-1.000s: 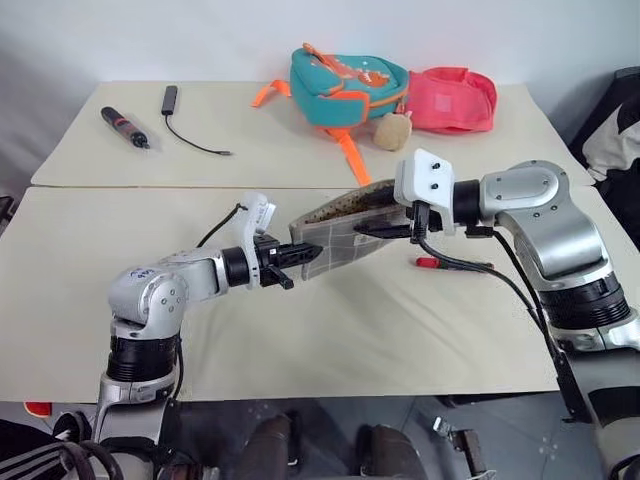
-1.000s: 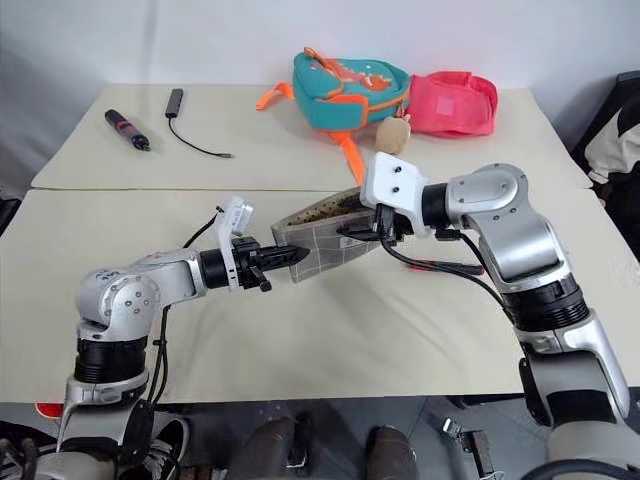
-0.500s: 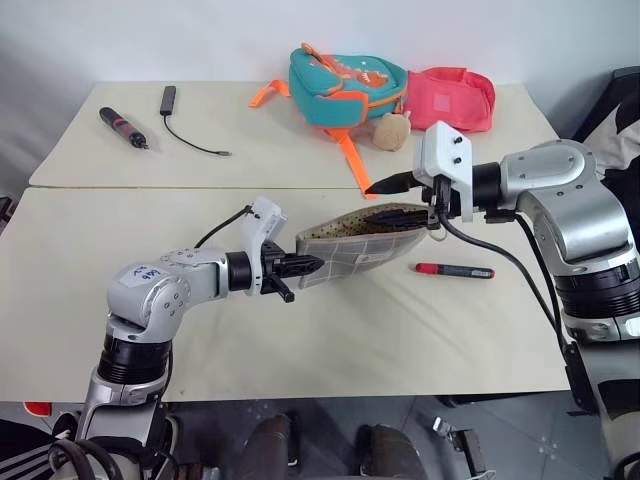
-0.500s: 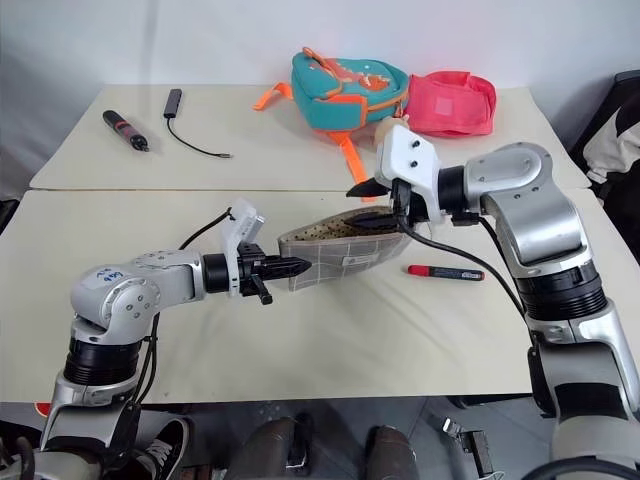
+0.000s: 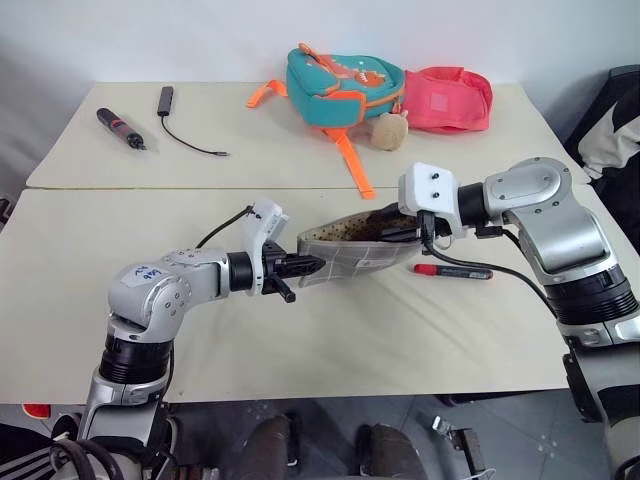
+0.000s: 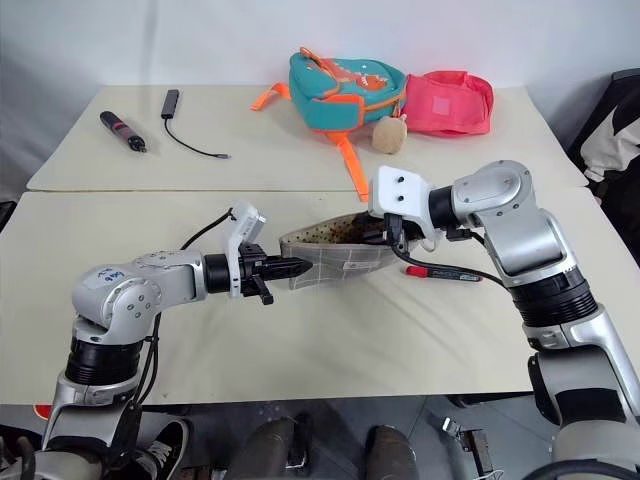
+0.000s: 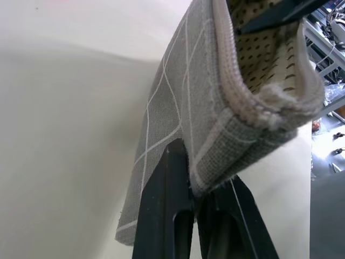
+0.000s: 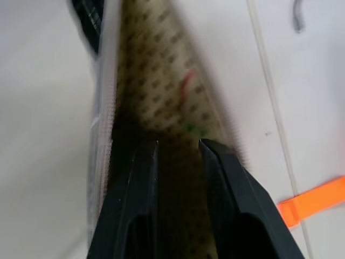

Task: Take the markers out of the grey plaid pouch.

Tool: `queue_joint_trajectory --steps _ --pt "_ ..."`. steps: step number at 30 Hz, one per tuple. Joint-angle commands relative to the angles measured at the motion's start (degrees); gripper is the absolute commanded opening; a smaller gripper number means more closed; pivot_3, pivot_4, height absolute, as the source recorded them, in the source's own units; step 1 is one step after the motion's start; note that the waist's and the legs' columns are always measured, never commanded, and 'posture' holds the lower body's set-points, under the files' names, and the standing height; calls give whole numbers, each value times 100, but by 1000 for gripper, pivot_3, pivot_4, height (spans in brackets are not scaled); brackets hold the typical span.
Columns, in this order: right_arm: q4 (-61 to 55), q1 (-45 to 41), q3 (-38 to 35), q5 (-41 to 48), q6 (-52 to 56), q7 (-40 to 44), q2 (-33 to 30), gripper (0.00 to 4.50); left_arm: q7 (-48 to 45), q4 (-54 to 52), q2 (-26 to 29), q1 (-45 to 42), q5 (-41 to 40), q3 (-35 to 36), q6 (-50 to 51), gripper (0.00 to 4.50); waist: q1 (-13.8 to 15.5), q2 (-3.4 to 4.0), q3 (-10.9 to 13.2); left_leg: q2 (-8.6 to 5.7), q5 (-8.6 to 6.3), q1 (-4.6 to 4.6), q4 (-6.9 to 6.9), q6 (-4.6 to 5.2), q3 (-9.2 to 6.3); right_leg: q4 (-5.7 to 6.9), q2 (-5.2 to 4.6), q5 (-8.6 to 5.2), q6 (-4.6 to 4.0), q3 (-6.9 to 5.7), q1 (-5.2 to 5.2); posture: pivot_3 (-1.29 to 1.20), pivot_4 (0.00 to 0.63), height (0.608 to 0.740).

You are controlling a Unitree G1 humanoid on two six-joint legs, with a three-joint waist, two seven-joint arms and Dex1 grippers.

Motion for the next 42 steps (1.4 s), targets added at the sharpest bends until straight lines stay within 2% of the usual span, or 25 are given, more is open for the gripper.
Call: queue_joint_trajectory --steps 1,6,14,22,31,39,42 --pt "84 -15 348 -602 -498 -53 -37 1243 6 -96 -132 -37 -189 192 19 0 -4 0 0 0 0 0 0 0 1 0 0 0 0 0 0 0 150 740" --pt "171 -188 630 -891 -326 3 237 1243 38 -124 -203 -68 -198 201 95 0 -14 0 0 0 0 0 0 0 0 1 0 0 0 2 -1 0 150 740" --pt "789 -234 1157 -1851 -1016 -237 520 1243 -1 -90 -168 18 -166 176 137 0 -21 0 0 0 1 3 1 -1 1 2 1 0 0 3 1 0 150 740" --pt "992 -275 1177 -2094 -994 18 556 1243 26 -84 -202 57 -175 189 150 0 -23 0 0 0 1 3 2 -2 1 3 2 0 0 5 1 0 150 740" --pt "1429 -315 1361 -2501 -1169 -53 777 1243 63 -134 -271 59 -193 195 209 0 -30 -1 -1 0 2 8 2 -2 1 4 3 0 0 7 4 0 150 740" --pt "1535 -296 1386 -2622 -874 174 832 1243 89 -162 -301 27 -219 210 254 0 -28 -2 -2 0 2 11 3 -3 1 6 3 0 0 9 6 0 150 740" --pt "1491 -278 1330 -2627 -869 119 853 2148 110 -154 -332 31 -230 239 269 0 -25 -2 -2 0 2 11 3 -3 1 6 2 0 0 9 6 0 150 740"
